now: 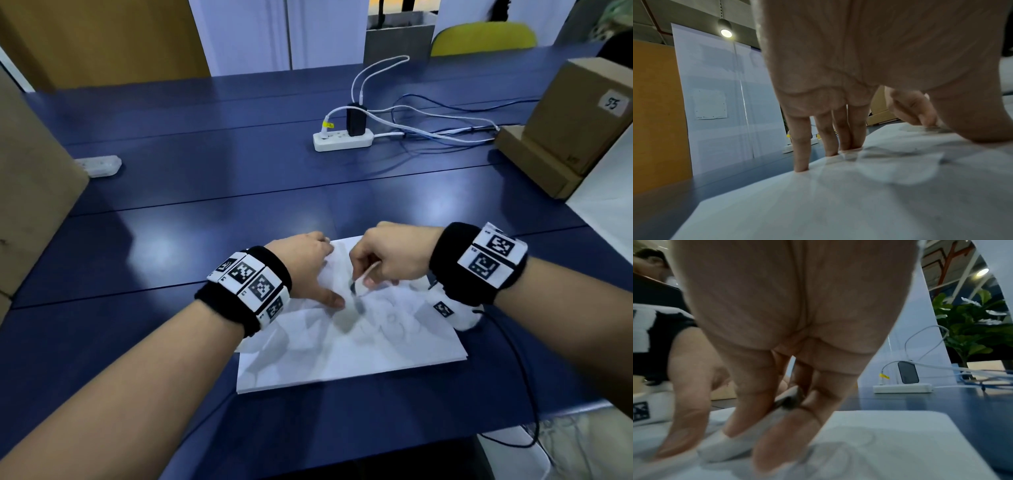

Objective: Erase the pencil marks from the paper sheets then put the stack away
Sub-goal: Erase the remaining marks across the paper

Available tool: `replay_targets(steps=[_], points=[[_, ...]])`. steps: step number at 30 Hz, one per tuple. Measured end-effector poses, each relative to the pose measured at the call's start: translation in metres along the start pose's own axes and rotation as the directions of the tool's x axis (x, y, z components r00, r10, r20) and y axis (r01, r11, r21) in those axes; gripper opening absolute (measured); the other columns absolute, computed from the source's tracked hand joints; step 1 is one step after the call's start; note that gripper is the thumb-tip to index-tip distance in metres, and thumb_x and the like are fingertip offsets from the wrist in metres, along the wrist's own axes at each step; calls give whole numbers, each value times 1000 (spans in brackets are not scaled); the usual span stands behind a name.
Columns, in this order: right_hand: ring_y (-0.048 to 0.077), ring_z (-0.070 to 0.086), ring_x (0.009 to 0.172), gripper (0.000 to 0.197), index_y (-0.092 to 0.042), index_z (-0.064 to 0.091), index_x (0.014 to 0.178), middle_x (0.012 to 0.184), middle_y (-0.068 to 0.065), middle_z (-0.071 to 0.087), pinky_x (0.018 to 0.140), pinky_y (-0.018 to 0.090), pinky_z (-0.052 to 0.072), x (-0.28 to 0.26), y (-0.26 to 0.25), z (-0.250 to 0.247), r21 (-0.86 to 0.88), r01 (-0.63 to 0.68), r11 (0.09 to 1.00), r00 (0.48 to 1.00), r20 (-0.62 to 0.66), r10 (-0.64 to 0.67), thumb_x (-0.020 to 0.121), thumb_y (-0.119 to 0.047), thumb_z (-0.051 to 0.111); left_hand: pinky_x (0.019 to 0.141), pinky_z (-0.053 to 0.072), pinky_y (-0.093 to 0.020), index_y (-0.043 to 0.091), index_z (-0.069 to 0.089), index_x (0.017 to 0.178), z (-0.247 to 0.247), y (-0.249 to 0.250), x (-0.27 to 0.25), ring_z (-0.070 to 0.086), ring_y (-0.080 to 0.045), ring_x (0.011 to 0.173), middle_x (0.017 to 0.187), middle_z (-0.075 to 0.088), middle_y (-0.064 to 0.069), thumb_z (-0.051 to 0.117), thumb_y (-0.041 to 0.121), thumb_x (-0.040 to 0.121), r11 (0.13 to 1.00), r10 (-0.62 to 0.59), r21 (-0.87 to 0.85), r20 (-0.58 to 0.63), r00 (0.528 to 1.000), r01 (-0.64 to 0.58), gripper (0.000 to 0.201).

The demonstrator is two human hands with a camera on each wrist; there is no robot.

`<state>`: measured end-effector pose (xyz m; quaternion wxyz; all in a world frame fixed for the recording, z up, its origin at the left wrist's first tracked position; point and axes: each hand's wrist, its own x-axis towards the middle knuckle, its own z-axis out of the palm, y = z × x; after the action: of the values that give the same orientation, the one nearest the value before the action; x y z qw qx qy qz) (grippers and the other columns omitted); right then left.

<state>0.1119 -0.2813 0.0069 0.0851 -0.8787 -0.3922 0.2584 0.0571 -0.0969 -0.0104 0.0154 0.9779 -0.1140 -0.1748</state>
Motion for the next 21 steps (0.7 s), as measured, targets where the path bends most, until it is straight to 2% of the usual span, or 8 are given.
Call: replay_targets(steps=[3, 4, 5, 7, 11, 16, 18, 21], points=[[0, 54, 47, 8, -21, 71, 92, 62, -12, 57, 68, 26, 52, 15, 3, -12, -97, -65, 993, 979, -200, 45, 86, -17, 68, 89, 51, -41, 18, 50, 135, -1, 0, 0, 53, -18, 116, 131, 47, 8, 73, 76, 57, 1000, -7, -11, -9, 1000, 6, 100], [0, 56, 48, 6, -20, 71, 92, 65, -12, 59, 70, 28, 56, 18, 5, -15, -79, -88, 993, 967, -245, 66, 87, -19, 67, 89, 52, -42, 18, 50, 136, -1, 0, -1, 53, -17, 116, 131, 46, 8, 74, 76, 57, 1000, -9, -16, -12, 1000, 9, 101], [9, 63, 49, 3, -20, 70, 89, 69, -9, 64, 69, 32, 59, 20, 8, -17, -41, -99, 994, 962, -258, 86, 88, -20, 67, 89, 52, -42, 19, 50, 136, -1, 0, -1, 53, -17, 117, 132, 46, 8, 74, 76, 57, 1000, -12, -21, -14, 1000, 12, 101], [18, 69, 52, 1, -19, 69, 85, 76, -1, 72, 65, 33, 60, 16, 10, -13, 21, -82, 996, 976, -201, 84, 86, -19, 69, 88, 51, -41, 18, 49, 136, -1, 0, -2, 53, -17, 117, 131, 46, 8, 74, 76, 57, 1000, -13, -20, -13, 1000, 13, 101], [15, 67, 49, 5, -20, 72, 89, 74, 0, 73, 61, 25, 56, 4, -1, 3, 6, 22, 1000, 999, 33, -22, 85, -17, 70, 85, 52, -40, 18, 51, 134, -2, 1, 0, 54, -17, 112, 125, 47, 7, 73, 78, 57, 1000, -13, 11, 1, 1000, 13, 100], [21, 64, 63, 3, -20, 70, 90, 64, -11, 59, 71, 31, 57, 18, 6, -13, -40, -65, 997, 972, -227, 54, 87, -20, 69, 83, 53, -42, 19, 52, 133, -2, 2, 1, 55, -17, 109, 123, 48, 8, 73, 78, 54, 1000, -14, 11, -10, 1000, 14, 101], [23, 68, 57, 3, -21, 70, 87, 62, -10, 62, 67, 34, 59, 15, 7, -12, 16, -51, 999, 980, -191, 53, 86, -18, 71, 82, 53, -42, 19, 52, 132, -2, 1, 2, 56, -17, 108, 122, 48, 8, 74, 78, 54, 1000, -14, 11, -16, 1000, 14, 100], [18, 67, 51, 9, -25, 72, 83, 59, -13, 64, 64, 31, 58, 5, -3, -2, -9, 5, 1000, 1000, 11, -5, 83, -16, 73, 81, 54, -41, 18, 54, 129, -2, 1, 3, 56, -17, 105, 117, 48, 7, 73, 78, 54, 1000, -20, 23, -4, 1000, 20, 98]])
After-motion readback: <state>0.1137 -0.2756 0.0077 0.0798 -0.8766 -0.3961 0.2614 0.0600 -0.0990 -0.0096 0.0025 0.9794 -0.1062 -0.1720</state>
